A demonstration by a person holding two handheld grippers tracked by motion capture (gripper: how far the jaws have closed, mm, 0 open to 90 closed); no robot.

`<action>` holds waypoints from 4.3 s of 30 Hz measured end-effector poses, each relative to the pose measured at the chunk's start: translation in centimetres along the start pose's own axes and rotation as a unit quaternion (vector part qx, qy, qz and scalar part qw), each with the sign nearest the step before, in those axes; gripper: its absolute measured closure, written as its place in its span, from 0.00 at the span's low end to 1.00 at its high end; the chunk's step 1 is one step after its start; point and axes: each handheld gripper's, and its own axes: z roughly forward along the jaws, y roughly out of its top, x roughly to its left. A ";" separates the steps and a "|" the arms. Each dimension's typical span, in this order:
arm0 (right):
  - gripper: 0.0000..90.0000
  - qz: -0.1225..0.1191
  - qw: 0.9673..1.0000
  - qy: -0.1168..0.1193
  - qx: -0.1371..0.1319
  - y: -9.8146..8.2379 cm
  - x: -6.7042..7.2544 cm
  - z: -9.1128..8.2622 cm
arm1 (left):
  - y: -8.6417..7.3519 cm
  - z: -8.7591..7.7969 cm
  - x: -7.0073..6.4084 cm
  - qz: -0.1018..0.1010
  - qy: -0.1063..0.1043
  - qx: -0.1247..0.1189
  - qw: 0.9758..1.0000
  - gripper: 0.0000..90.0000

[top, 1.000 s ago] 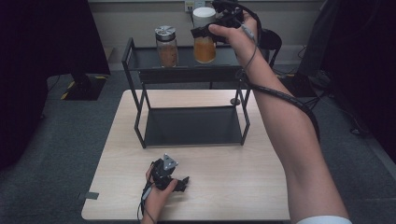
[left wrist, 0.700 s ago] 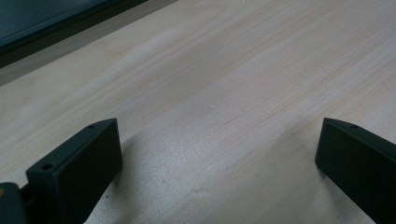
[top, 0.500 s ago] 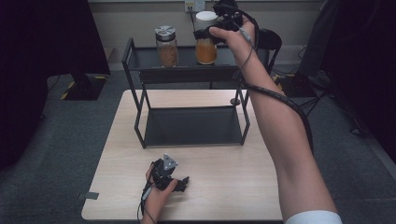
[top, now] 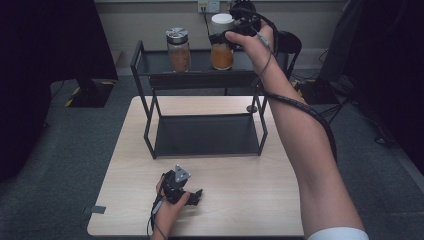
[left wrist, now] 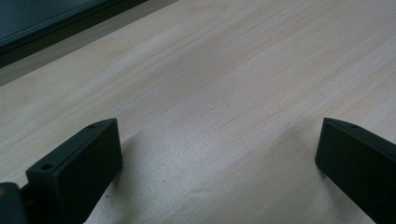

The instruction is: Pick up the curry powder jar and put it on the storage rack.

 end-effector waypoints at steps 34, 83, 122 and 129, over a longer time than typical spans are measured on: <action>0.02 0.015 1.000 -0.016 -0.003 -3.3 2.0 -3.1 | 0.0 0.0 0.0 -0.001 0.000 0.001 1.000 0.00; 0.02 -0.019 1.000 0.024 0.003 -10.6 6.3 -3.6 | 0.0 0.0 0.0 -0.002 -0.001 0.000 1.000 0.00; 0.02 -0.014 0.997 0.065 0.041 -17.8 7.2 0.1 | -0.1 0.0 0.0 -0.003 0.000 -0.002 1.000 0.00; 0.02 -0.013 0.996 0.069 0.049 -19.3 7.0 0.6 | -0.1 0.0 0.0 -0.002 0.000 -0.002 1.000 0.00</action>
